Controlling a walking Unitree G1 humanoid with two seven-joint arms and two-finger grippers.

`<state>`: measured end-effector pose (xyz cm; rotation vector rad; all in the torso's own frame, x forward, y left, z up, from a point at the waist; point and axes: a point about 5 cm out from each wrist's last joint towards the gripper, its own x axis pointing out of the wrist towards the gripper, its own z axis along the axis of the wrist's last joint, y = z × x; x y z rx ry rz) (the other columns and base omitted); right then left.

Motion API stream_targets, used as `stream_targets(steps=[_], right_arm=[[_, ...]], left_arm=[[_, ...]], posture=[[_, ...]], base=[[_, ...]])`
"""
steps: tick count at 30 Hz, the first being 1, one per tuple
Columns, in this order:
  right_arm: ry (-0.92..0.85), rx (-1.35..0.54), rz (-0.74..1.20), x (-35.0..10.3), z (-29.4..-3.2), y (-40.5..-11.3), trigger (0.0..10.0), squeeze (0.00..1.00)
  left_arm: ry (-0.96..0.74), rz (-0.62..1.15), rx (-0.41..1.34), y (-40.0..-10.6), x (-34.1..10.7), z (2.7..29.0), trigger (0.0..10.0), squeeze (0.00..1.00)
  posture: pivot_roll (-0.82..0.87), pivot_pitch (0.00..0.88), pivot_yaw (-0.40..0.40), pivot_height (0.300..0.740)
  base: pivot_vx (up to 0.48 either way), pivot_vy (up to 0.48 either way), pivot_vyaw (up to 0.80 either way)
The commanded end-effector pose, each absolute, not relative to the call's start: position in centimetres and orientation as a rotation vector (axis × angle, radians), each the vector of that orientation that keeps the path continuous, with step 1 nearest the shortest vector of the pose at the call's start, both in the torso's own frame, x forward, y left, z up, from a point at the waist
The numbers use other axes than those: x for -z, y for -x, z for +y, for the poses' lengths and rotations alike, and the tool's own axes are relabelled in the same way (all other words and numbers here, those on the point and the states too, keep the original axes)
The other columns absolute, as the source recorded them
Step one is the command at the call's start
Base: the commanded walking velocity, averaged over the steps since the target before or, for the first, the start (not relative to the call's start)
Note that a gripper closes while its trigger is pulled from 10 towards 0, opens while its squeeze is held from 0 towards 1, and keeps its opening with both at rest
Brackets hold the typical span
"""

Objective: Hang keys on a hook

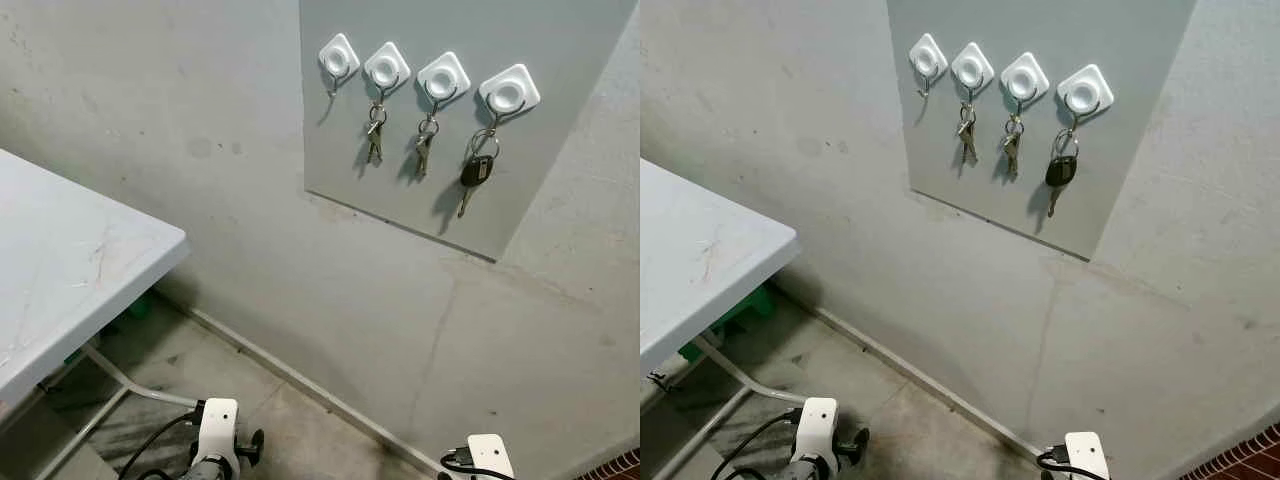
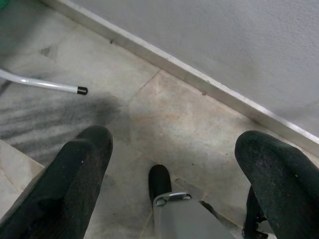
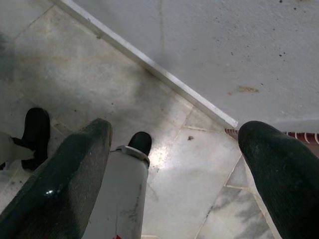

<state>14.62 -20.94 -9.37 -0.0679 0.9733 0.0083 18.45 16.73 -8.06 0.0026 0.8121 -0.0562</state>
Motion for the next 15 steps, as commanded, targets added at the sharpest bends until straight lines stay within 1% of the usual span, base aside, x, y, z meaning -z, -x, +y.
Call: stream_targets(steps=[1, 15], right_arm=[[0.070, -0.017, 0.973, 9.30, -20.87, -14.85, 10.0, 0.00], [0.090, -0.044, 0.973, 9.21, -20.87, -15.08, 10.0, 0.00]], left_arm=[[-0.006, 0.824, 0.049, -18.28, 8.16, 16.88, 10.0, 0.00], [-0.004, 0.840, 0.048, -17.81, 8.42, 16.64, 10.0, 0.00]], posture=[[-0.04, 0.000, 0.000, 0.740], [-0.03, 0.000, -0.011, 0.740]], base=[[0.000, 0.000, 0.80], [0.000, 0.000, 0.80]])
